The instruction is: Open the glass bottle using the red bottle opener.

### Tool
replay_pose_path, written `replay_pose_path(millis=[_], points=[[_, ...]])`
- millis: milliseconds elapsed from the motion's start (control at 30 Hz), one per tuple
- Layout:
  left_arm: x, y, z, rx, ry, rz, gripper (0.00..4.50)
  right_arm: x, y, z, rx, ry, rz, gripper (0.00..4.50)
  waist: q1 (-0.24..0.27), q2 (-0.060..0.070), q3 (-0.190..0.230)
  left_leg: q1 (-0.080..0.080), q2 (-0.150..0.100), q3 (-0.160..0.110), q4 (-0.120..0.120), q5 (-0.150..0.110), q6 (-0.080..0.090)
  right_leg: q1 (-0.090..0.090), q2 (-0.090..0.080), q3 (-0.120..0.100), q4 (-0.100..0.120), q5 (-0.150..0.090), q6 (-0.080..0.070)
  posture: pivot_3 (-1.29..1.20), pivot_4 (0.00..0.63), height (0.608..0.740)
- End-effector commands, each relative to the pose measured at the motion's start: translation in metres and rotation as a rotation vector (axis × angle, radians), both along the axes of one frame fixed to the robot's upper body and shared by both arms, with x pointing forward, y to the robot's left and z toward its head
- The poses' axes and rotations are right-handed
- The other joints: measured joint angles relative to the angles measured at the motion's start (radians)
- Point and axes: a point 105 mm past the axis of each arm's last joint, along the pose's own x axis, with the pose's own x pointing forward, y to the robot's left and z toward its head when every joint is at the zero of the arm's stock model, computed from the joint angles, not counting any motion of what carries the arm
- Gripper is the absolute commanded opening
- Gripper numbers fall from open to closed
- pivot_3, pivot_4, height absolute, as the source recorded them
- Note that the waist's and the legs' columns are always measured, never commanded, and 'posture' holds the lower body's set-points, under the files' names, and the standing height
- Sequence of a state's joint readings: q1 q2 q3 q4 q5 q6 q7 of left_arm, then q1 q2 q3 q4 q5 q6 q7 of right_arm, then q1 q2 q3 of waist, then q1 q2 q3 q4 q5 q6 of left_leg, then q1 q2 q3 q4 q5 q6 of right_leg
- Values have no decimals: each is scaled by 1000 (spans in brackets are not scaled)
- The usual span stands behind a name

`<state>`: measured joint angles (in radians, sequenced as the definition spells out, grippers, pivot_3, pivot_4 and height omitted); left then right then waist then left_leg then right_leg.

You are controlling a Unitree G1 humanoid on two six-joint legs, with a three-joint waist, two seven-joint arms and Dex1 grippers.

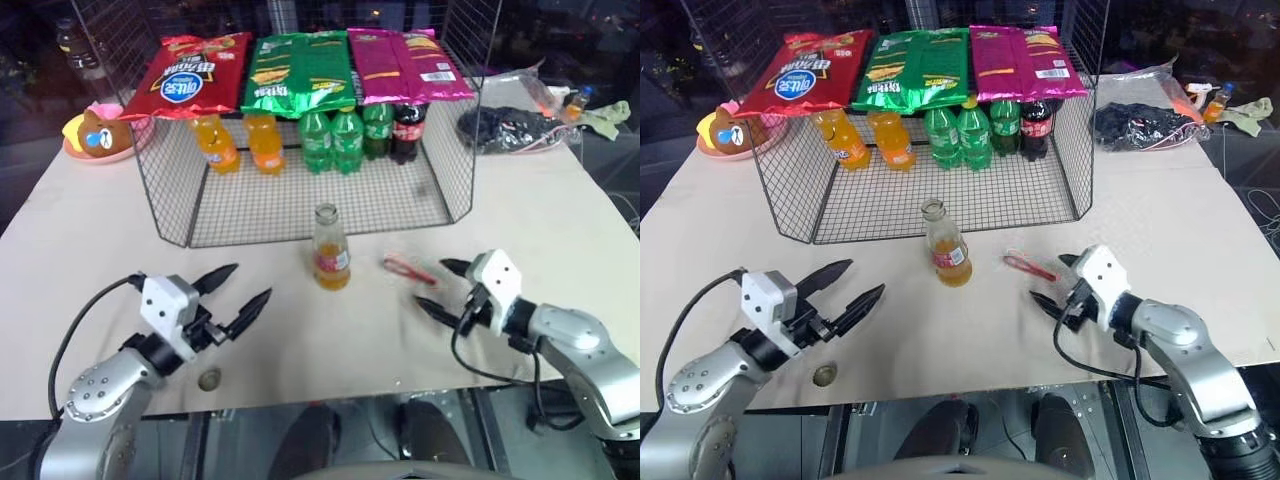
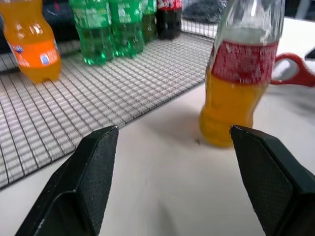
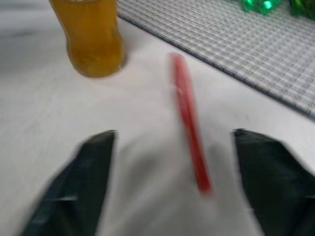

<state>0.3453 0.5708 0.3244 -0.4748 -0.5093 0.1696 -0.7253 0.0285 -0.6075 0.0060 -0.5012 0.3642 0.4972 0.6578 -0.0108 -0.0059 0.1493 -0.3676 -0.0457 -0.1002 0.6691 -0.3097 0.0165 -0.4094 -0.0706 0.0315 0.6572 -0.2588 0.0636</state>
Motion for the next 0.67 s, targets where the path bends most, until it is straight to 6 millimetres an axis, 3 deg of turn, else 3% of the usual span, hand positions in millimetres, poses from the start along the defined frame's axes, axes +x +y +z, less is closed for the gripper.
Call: replay_pose_path(millis=[33, 267, 433, 667], points=[[-6, 18, 5, 14, 6, 2, 4441, -5, -25, 7, 20, -29, -34, 4500, 0, 0, 0, 0, 0, 0, 0, 0, 0, 0, 0, 0, 0, 0, 0, 0, 150, 740], [-4, 52, 5, 25, 14, 101, 4441, -27, -69, -2, 14, -64, -64, 4500, 1, -1, 0, 1, 0, 0, 0, 0, 1, 2, 0, -1, -1, 0, 0, 0, 150, 740], [-10, 77, -16, 105, 117, 170, 4441, -35, -107, -8, -9, -74, -79, 4500, -3, -1, 1, 6, 0, 1, 0, -1, 1, 6, 0, 0, -1, 0, 0, 0, 150, 740], [-16, 84, -25, 152, 139, 179, 4441, -38, -118, -9, 34, -97, -17, 4500, -1, -2, 1, 6, 1, 0, 0, -1, 1, 6, -1, 0, -1, 0, 0, 0, 150, 740]])
